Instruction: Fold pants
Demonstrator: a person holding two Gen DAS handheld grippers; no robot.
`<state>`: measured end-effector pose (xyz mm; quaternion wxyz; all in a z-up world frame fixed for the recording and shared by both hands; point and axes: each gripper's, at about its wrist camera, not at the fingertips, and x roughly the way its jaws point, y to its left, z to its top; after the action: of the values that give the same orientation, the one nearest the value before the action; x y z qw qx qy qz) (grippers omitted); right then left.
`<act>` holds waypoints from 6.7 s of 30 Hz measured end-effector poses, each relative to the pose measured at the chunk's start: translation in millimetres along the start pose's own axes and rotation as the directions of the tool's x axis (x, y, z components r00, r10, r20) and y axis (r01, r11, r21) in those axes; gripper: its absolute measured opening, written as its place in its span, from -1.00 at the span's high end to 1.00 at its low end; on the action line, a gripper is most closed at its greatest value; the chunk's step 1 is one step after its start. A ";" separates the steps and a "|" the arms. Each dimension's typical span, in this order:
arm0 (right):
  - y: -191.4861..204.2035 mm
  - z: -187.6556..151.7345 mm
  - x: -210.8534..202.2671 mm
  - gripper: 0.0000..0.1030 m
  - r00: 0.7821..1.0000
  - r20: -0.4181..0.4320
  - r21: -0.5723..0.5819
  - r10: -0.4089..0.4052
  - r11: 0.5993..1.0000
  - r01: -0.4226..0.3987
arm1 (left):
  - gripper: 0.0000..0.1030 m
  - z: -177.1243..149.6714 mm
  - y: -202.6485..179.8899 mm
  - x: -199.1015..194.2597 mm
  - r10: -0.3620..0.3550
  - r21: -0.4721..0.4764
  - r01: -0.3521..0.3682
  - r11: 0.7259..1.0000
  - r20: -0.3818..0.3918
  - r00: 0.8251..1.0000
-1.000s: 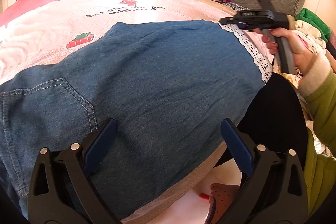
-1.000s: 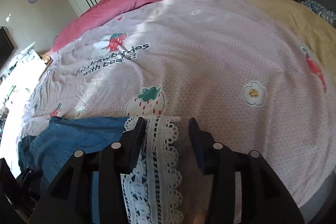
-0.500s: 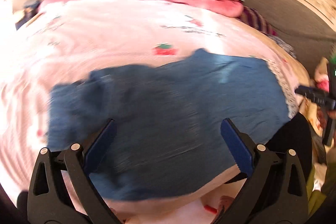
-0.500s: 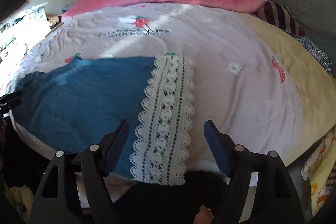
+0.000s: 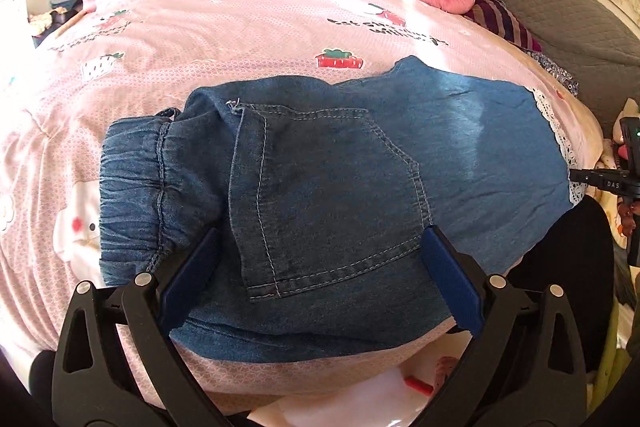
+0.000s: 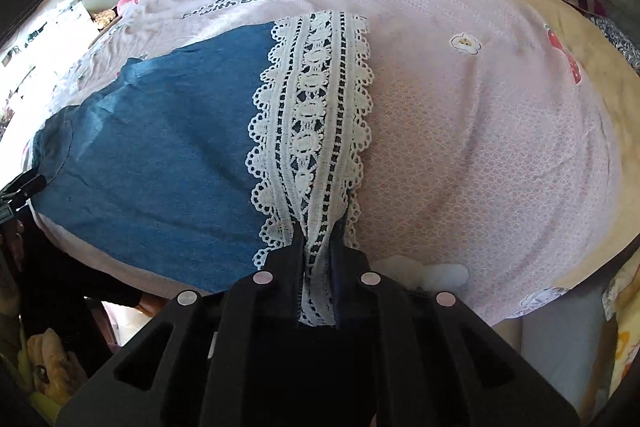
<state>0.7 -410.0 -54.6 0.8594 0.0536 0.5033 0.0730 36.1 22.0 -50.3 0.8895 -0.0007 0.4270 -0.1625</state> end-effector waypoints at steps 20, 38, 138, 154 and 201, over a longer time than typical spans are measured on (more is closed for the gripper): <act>69.6 18.1 -38.2 -0.26 0.968 0.127 -0.108 0.218 0.973 -0.205 | -0.81 -0.3 -27.1 -18.1 -0.006 0.019 0.005 1.000 0.026 1.000; 66.0 10.7 -28.6 -0.67 0.967 0.104 0.023 0.232 0.972 -0.235 | -0.81 21.0 -51.2 -25.4 -0.041 0.040 0.042 0.998 -0.018 0.999; -1.5 0.0 5.5 0.02 0.987 0.079 0.189 0.141 0.970 -0.154 | 0.73 180.5 -291.3 165.6 -0.563 0.406 0.751 0.521 -0.497 0.660; -3.5 18.0 10.1 -0.18 0.978 0.130 0.168 0.165 0.968 -0.186 | 0.73 182.5 -278.9 148.4 -0.620 0.408 0.764 0.500 -0.448 0.644; 288.2 39.3 57.4 0.46 0.965 -0.016 -0.432 0.263 0.868 -0.244 | -0.47 161.1 1.8 55.7 -0.543 0.027 0.544 0.839 -0.033 0.839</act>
<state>42.1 -117.0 -37.0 0.8435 -0.0703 0.4446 0.2929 191.5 -14.6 9.5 0.8017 -0.1038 0.4171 -0.4155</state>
